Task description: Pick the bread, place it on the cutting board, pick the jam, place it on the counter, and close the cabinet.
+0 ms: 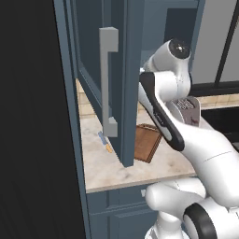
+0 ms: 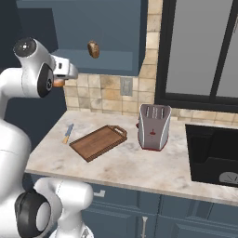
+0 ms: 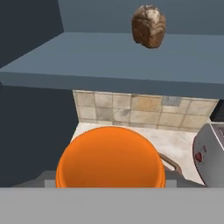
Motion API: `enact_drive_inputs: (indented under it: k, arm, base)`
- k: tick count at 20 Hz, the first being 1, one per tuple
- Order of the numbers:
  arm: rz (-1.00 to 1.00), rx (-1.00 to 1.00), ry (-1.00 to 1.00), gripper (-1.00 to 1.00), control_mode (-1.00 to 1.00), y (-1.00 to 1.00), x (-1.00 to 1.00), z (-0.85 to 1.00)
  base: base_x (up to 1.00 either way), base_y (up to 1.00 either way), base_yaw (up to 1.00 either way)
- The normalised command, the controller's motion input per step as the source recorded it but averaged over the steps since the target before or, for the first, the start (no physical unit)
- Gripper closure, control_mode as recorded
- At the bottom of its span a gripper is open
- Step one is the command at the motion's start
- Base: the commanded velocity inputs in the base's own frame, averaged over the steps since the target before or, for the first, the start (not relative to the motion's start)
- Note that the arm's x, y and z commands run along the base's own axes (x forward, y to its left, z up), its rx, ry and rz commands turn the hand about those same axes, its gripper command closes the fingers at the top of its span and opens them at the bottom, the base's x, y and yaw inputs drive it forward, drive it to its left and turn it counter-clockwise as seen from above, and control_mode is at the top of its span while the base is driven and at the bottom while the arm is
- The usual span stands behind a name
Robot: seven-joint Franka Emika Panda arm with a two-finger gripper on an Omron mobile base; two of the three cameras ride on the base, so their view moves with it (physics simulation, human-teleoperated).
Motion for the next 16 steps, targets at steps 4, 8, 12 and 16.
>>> enact_drive_inputs:
  k: [4, 8, 12, 16]
  arm:
    - [0.00, 0.01, 0.02, 1.00, -1.00, -0.35, -0.25, -0.14]
    - [0.00, 0.02, 0.06, 1.00, -1.00, -0.19, -0.34, -0.18]
    - [0.00, 0.01, 0.04, 1.00, -1.00, -0.15, -0.29, -0.24]
    - [0.00, 0.01, 0.04, 1.00, -1.00, -0.21, -0.32, -0.24]
  base:
    - [0.00, 0.00, 0.00]
    - [0.00, 0.00, 0.00]
    - [0.00, 0.00, 0.00]
    - [0.00, 0.00, 0.00]
